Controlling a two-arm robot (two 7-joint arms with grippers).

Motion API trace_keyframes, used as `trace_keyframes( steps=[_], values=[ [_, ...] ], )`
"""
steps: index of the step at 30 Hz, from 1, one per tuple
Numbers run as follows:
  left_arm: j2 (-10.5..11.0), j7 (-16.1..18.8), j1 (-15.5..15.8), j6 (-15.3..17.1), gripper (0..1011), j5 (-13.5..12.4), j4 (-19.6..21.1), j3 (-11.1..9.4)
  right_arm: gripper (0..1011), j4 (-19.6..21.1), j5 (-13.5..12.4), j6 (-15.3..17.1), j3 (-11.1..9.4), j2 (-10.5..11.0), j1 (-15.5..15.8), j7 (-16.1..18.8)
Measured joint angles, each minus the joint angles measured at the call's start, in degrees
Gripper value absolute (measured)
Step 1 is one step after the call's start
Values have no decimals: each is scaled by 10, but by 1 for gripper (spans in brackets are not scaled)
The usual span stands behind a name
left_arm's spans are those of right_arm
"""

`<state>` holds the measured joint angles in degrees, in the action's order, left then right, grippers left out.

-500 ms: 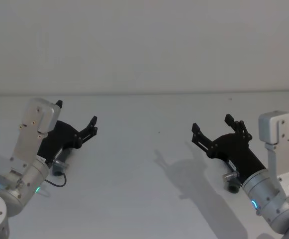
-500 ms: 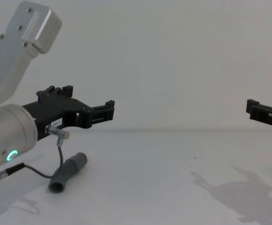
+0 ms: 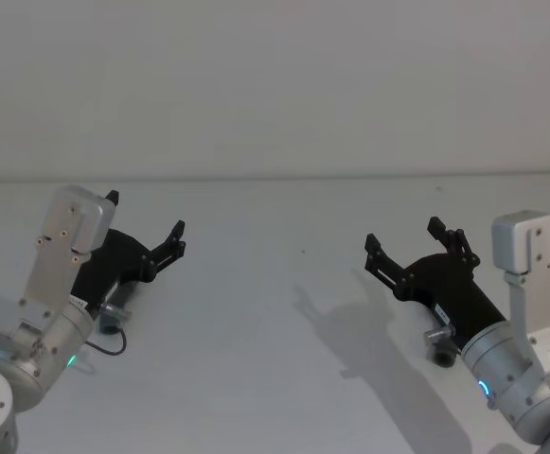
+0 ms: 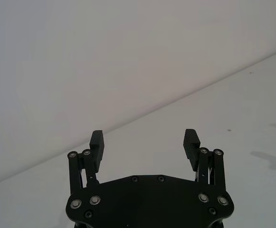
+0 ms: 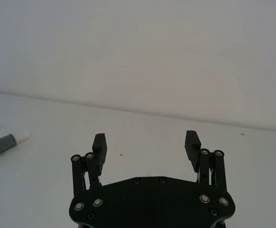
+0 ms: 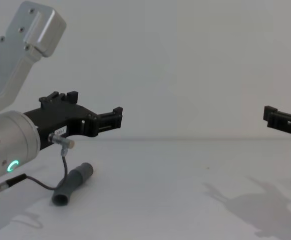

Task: Use both hands to pick up one end of the pipe from the table, align the ends, and insert them.

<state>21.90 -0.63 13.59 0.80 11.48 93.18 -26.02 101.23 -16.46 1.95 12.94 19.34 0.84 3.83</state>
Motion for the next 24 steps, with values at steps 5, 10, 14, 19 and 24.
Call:
trace_keyframes(
  steps=[5, 10, 14, 19, 24],
  values=[
    [0, 0, 0, 0, 1001, 0, 0, 0, 1001, 0, 0, 0, 0, 0, 0, 0],
    [0, 0, 0, 0, 1001, 0, 0, 0, 1002, 0, 0, 0, 0, 0, 0, 0],
    [0, 0, 0, 0, 1001, 0, 0, 0, 1002, 0, 0, 0, 0, 0, 0, 0],
    [0, 0, 0, 0, 1002, 0, 0, 0, 1002, 0, 0, 0, 0, 0, 0, 0],
    [0, 0, 0, 0, 1001, 0, 0, 0, 1001, 0, 0, 0, 0, 0, 0, 0]
  ],
)
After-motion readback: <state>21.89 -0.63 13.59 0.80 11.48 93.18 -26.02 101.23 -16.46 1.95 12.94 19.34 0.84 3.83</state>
